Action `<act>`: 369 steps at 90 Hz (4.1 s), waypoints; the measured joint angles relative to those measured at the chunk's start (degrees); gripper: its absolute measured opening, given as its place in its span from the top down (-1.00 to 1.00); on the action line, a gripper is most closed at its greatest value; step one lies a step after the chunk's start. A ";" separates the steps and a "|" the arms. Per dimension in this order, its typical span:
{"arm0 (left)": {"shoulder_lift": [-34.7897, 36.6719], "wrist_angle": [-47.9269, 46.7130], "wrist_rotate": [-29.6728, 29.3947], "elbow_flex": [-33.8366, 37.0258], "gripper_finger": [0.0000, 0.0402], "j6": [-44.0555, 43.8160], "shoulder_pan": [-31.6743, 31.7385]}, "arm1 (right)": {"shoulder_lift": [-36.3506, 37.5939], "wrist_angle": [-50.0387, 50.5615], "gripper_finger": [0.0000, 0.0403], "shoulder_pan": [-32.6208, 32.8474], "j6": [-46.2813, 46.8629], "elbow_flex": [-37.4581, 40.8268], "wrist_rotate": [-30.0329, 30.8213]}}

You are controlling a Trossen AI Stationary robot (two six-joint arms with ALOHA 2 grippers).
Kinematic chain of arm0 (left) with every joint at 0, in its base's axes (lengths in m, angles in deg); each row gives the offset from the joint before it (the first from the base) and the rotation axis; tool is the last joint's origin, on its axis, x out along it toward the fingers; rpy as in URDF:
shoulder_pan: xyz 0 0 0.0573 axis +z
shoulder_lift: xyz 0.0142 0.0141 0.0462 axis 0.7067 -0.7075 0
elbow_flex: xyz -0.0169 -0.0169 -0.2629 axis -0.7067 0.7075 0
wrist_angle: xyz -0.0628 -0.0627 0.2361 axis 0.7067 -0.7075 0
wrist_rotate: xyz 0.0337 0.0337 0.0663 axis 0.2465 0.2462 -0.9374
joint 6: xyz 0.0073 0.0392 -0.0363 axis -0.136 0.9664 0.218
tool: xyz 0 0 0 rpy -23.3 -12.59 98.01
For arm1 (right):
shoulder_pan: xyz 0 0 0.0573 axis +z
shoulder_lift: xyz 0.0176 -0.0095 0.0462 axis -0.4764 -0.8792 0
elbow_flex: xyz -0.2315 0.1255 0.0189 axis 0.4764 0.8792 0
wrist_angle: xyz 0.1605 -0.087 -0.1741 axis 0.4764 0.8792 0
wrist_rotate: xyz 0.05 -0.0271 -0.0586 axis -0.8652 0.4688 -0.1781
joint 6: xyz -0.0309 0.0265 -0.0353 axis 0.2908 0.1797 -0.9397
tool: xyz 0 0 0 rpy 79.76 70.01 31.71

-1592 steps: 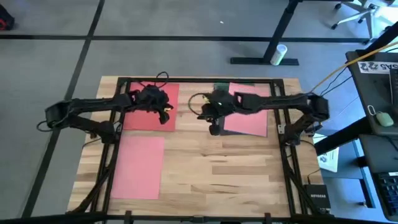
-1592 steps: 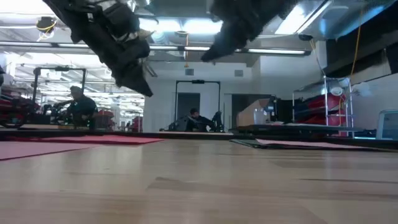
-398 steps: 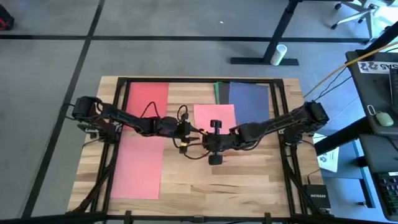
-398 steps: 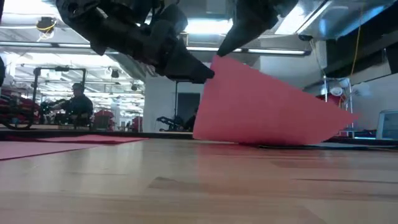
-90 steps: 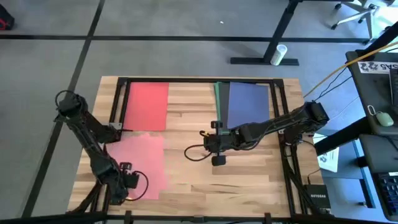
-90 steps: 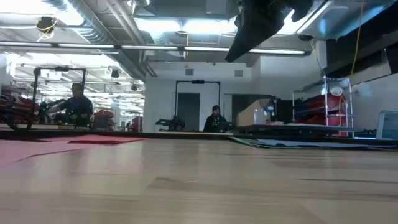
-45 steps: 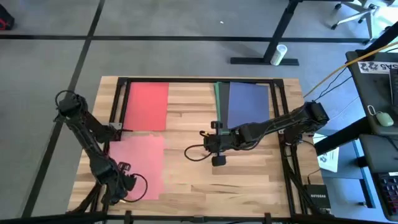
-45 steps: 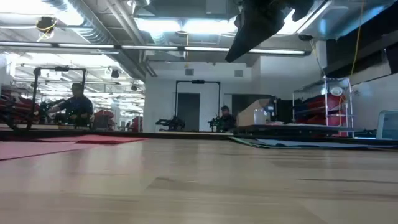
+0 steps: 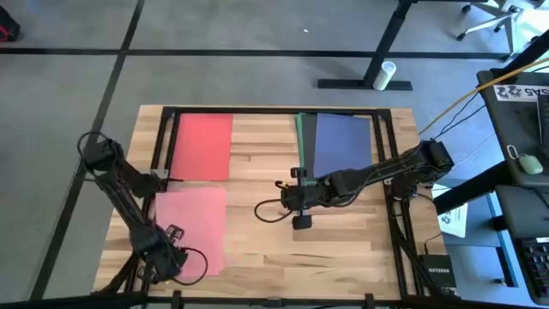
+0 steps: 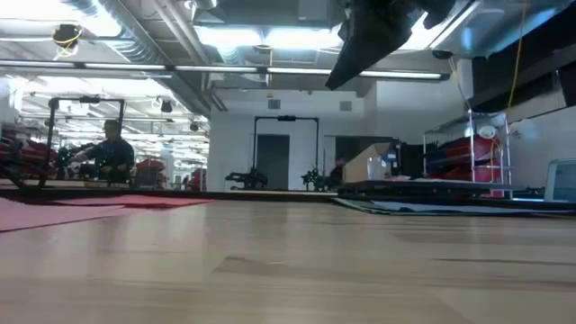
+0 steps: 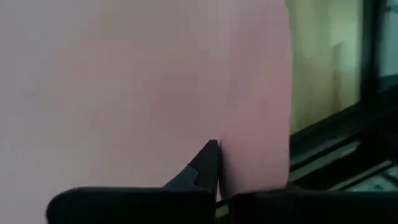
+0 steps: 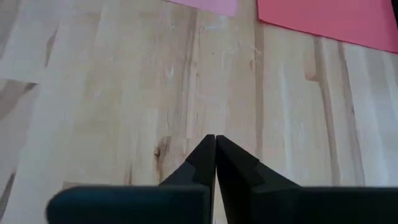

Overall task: Organize paper
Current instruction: Stack the pink paper on top of the pink papers

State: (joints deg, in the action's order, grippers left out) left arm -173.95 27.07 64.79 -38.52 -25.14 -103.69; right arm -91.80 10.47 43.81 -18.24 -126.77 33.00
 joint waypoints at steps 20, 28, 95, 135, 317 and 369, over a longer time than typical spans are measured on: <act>-4.14 -6.40 -2.15 -5.39 1.00 9.05 2.05 | 0.00 -0.16 1.00 0.00 0.00 0.02 0.02; -5.36 -8.93 -3.41 -7.66 1.00 11.68 2.32 | 0.00 -0.15 1.00 0.00 0.00 0.02 0.02; -6.33 -10.96 -3.57 -9.34 0.81 0.81 2.06 | 0.00 -0.11 1.00 0.00 0.00 0.02 -0.38; -6.33 -11.05 -2.17 -9.32 0.35 -4.44 2.06 | 0.00 0.05 1.00 0.00 0.00 0.02 -0.40; -6.24 0.59 -13.03 -10.56 0.59 -17.01 8.49 | -6.98 -4.80 1.00 0.04 -3.17 0.06 -16.98; -6.43 24.40 -28.82 -9.94 1.00 9.96 23.54 | -0.93 -0.55 1.00 2.42 -6.37 0.06 -8.13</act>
State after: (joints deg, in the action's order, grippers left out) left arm -180.37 51.47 35.97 -48.46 -15.17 -80.15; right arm -92.73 9.92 46.23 -24.61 -126.71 24.88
